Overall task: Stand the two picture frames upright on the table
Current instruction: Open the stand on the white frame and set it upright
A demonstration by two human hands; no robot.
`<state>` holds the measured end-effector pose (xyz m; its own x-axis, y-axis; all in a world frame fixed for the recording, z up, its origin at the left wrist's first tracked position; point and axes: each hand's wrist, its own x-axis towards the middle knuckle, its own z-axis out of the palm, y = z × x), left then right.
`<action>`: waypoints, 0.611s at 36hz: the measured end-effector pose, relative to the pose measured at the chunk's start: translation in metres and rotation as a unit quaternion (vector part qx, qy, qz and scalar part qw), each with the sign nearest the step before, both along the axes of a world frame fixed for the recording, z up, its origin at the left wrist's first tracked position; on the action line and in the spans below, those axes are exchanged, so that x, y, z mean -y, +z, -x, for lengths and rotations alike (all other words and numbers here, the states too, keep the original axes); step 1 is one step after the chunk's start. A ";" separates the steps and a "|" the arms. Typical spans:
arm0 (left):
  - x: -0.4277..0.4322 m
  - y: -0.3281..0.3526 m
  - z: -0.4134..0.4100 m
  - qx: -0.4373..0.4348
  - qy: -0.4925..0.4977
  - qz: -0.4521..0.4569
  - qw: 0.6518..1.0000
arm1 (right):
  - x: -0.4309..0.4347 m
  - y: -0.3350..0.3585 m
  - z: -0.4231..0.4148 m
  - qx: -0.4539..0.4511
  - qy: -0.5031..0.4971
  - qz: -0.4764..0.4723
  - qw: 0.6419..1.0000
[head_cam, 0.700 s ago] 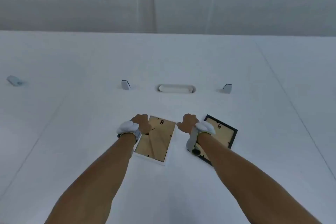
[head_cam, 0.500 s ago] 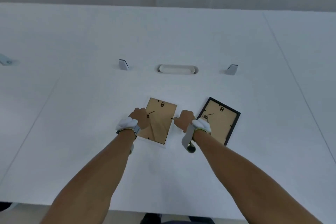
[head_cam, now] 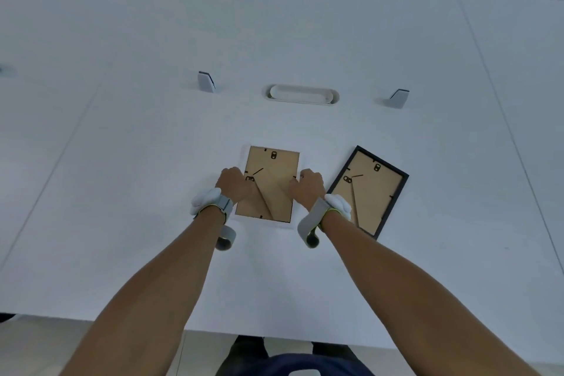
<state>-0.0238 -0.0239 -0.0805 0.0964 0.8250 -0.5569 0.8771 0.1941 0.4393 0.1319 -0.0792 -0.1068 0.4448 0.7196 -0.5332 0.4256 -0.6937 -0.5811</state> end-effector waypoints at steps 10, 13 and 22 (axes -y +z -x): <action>-0.007 0.009 -0.008 0.119 0.116 -0.037 0.985 | -0.012 0.021 -0.018 -0.141 -0.074 -0.197 0.967; -0.009 0.015 -0.016 0.145 0.158 -0.070 0.974 | -0.017 0.032 -0.018 -0.138 -0.068 -0.238 0.959; -0.006 0.036 -0.041 0.248 0.144 -0.072 0.955 | -0.018 0.048 -0.009 -0.112 0.024 -0.322 0.940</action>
